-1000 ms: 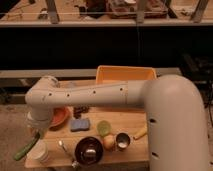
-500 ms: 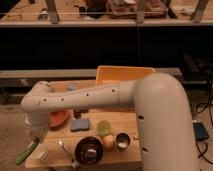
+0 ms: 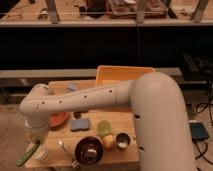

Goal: Place pepper in paper cup

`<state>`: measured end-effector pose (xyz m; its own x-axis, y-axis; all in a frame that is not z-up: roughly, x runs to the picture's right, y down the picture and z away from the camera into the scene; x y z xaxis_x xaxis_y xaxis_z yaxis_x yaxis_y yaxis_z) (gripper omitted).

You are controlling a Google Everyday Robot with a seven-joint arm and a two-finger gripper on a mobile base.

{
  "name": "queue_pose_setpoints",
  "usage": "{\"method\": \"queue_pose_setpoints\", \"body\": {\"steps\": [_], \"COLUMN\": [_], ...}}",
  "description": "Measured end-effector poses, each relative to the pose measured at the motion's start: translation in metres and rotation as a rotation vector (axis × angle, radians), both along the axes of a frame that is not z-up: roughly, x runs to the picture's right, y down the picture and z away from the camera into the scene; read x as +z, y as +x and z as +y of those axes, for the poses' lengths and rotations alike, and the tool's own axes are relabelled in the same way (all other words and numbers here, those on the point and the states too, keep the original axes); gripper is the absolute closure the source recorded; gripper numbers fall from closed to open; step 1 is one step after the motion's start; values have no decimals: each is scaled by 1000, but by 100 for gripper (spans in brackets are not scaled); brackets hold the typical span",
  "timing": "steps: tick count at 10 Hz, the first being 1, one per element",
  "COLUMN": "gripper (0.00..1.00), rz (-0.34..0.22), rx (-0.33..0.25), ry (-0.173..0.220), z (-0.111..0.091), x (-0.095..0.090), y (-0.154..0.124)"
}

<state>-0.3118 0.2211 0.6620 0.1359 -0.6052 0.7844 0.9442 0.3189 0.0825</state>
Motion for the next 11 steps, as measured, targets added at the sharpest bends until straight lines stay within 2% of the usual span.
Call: {"method": "queue_pose_setpoints", "body": {"steps": [5, 11], "gripper": [88, 31], "rz": [33, 37], "rx": [5, 14], "ry": [-6, -14], "z": [0, -4], "x": [9, 10], "y": [5, 8]}}
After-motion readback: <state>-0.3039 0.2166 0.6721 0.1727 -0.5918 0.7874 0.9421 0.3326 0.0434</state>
